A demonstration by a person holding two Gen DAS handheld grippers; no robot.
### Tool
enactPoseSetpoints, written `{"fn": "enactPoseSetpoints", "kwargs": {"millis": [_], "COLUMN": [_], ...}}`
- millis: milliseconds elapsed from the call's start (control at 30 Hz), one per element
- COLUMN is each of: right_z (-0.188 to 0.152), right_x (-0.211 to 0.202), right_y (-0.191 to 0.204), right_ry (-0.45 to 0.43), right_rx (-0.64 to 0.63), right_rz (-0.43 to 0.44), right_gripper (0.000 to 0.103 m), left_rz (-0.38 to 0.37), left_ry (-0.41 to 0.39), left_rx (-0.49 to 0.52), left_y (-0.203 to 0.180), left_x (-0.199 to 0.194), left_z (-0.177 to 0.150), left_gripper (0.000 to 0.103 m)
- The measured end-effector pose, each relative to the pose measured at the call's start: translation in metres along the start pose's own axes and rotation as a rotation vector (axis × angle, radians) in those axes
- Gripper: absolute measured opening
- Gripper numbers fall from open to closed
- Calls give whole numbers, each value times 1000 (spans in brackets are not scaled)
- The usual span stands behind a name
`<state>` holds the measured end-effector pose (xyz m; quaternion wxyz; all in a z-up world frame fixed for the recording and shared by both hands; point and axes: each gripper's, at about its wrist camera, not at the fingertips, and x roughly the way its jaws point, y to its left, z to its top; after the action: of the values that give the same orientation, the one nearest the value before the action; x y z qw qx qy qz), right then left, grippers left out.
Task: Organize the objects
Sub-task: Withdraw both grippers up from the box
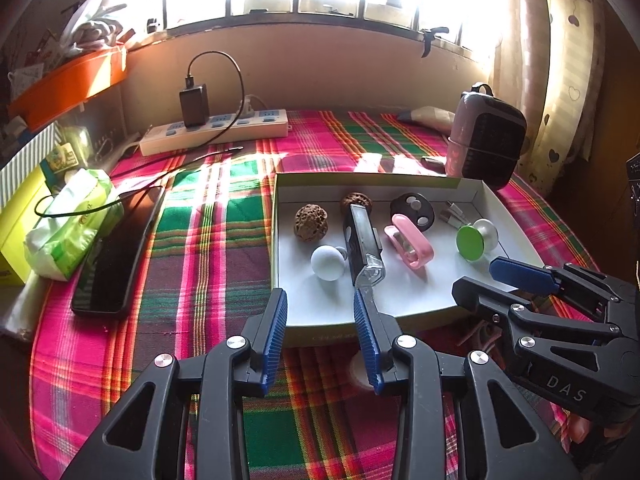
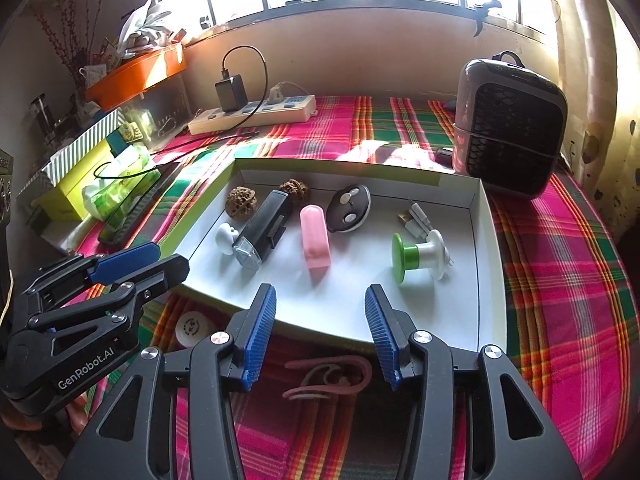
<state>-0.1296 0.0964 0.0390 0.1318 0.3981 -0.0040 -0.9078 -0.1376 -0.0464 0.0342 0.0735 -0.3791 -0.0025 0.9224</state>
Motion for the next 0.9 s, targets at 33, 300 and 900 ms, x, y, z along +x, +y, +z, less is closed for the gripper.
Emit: {"fn": "enactPoseSetpoints", "kwargs": {"millis": [33, 300, 900], "right_z": [-1, -12, -39], "right_x": [-1, -19, -33], "right_y": [0, 1, -5], "right_ry": [-1, -36, -37], "right_rx": [0, -22, -21], "right_rz": [0, -29, -56], "right_gripper": [48, 48, 49], "left_rz": [2, -9, -87], "left_ry": [-2, -18, 14], "left_rx": [0, -10, -59], "left_y": [0, 0, 8], "left_x": [-1, -15, -23], "left_z": [-1, -10, -34], "left_gripper": [33, 33, 37]}}
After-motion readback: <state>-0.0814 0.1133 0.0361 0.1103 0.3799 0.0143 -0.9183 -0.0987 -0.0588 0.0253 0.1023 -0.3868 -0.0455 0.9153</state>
